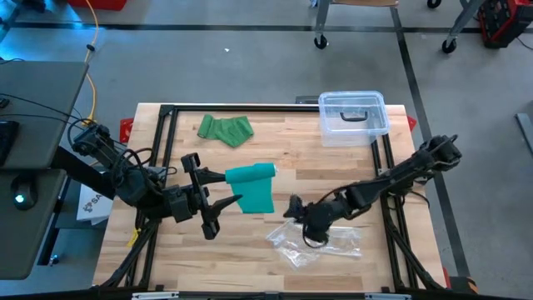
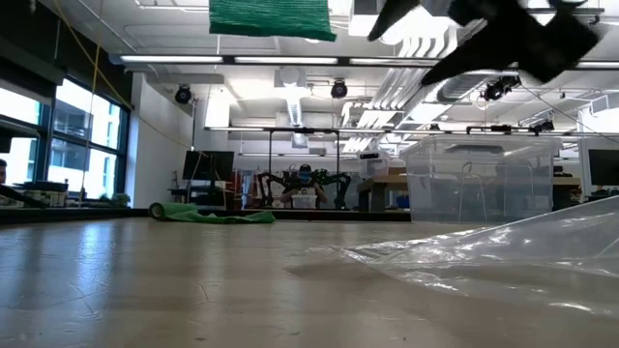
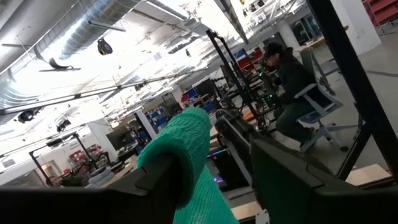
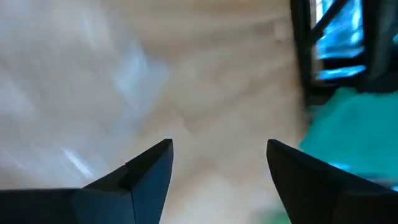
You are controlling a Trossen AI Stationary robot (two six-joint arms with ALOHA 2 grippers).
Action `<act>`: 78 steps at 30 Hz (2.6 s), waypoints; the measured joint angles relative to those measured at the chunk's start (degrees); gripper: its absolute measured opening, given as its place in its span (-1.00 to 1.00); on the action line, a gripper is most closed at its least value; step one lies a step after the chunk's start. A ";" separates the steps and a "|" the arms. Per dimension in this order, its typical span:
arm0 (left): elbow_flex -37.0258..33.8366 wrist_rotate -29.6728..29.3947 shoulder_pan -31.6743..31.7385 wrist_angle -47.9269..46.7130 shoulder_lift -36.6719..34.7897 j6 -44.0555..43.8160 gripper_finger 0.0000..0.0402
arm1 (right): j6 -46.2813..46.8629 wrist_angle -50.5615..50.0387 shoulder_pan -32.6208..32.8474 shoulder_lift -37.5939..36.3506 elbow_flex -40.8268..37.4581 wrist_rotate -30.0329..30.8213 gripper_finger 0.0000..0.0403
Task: Roll bandage
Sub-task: Roll the blue bandage
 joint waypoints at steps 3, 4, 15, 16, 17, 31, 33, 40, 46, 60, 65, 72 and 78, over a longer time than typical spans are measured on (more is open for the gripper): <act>0.00 0.02 0.41 0.09 0.00 0.05 -0.07 | -24.71 5.55 1.36 1.66 -0.96 12.87 0.25; 0.00 0.03 0.55 0.09 0.00 0.05 -0.07 | -32.41 8.35 1.51 2.22 -1.54 15.53 0.25; 0.26 0.11 0.95 0.59 0.00 0.12 -0.07 | -55.90 30.51 -0.08 3.77 -6.85 14.79 0.25; 0.26 0.11 0.95 0.94 0.00 0.53 -0.07 | -56.50 31.37 -0.25 3.75 -6.81 14.22 0.25; 0.26 0.15 0.95 1.35 0.00 0.97 -0.07 | -57.31 31.92 -0.56 3.75 -6.81 13.86 0.25; 0.28 0.72 0.92 3.06 0.00 2.44 -0.07 | -63.93 36.65 -6.18 3.77 -6.83 9.58 0.25; 0.28 0.84 0.92 3.07 0.00 1.93 -0.07 | -64.91 38.14 -6.16 3.77 -6.83 8.52 0.25; 0.28 1.22 0.92 3.00 0.00 0.42 -0.07 | -65.19 40.06 -6.01 3.77 -6.83 3.99 0.25; 0.28 1.62 0.92 2.91 0.00 -0.47 -0.07 | -62.13 40.08 -6.12 3.79 -6.83 -3.31 0.05; 0.28 1.60 0.92 2.28 0.00 -0.45 -0.07 | -52.46 39.86 -5.48 3.79 -6.83 -2.82 -0.91; 0.31 -0.71 0.88 -0.34 0.00 -0.06 -0.07 | -39.63 39.96 -2.35 3.79 -6.83 -3.22 -0.99; 0.33 -2.89 0.90 -10.51 0.00 -2.50 -0.07 | -25.28 47.12 3.96 3.12 -6.61 0.50 -0.99; 0.33 -2.85 0.90 -19.72 0.01 -9.21 -0.07 | -23.37 55.03 8.95 0.15 -2.07 7.71 -1.00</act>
